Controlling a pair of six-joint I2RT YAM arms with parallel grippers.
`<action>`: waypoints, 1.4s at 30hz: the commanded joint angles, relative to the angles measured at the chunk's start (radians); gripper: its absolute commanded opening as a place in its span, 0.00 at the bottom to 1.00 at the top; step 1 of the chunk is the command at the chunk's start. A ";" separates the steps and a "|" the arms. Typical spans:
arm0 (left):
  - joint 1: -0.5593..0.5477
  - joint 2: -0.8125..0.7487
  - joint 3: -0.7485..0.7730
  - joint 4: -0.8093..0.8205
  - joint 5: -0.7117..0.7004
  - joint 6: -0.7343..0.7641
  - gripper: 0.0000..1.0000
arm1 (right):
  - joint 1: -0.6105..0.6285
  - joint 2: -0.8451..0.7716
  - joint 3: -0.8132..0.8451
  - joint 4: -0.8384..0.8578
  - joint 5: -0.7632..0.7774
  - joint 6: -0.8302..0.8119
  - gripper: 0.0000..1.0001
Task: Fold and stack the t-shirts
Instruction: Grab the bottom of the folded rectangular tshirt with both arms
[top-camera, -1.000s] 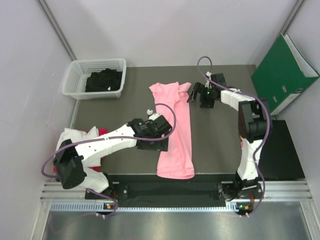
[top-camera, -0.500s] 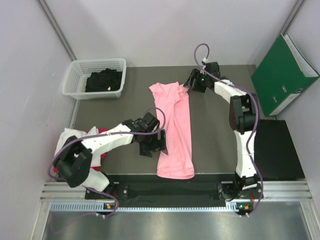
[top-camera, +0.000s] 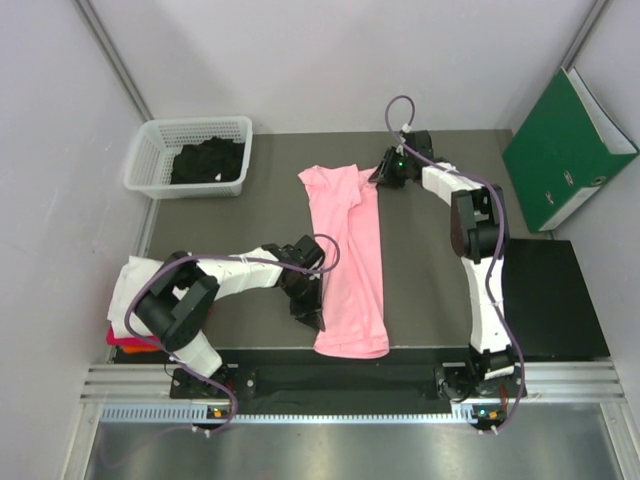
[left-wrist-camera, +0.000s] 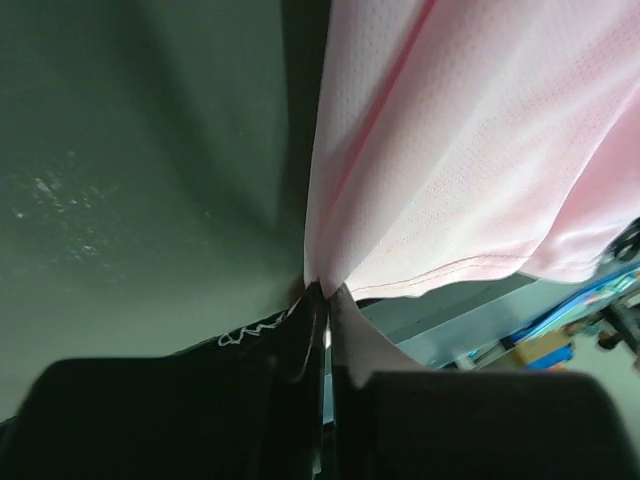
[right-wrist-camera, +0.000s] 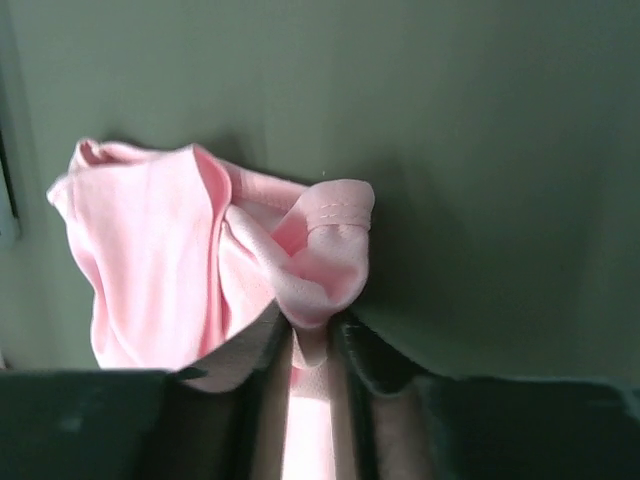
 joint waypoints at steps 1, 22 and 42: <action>0.002 0.021 -0.016 -0.033 0.035 0.015 0.00 | 0.017 0.025 0.063 0.024 0.011 0.008 0.12; 0.036 -0.002 0.036 -0.312 -0.184 0.068 0.00 | -0.081 0.108 0.242 -0.088 0.060 -0.033 0.01; 0.065 0.090 0.125 -0.255 -0.144 0.098 0.00 | -0.070 -0.489 -0.633 -0.106 -0.132 -0.076 0.84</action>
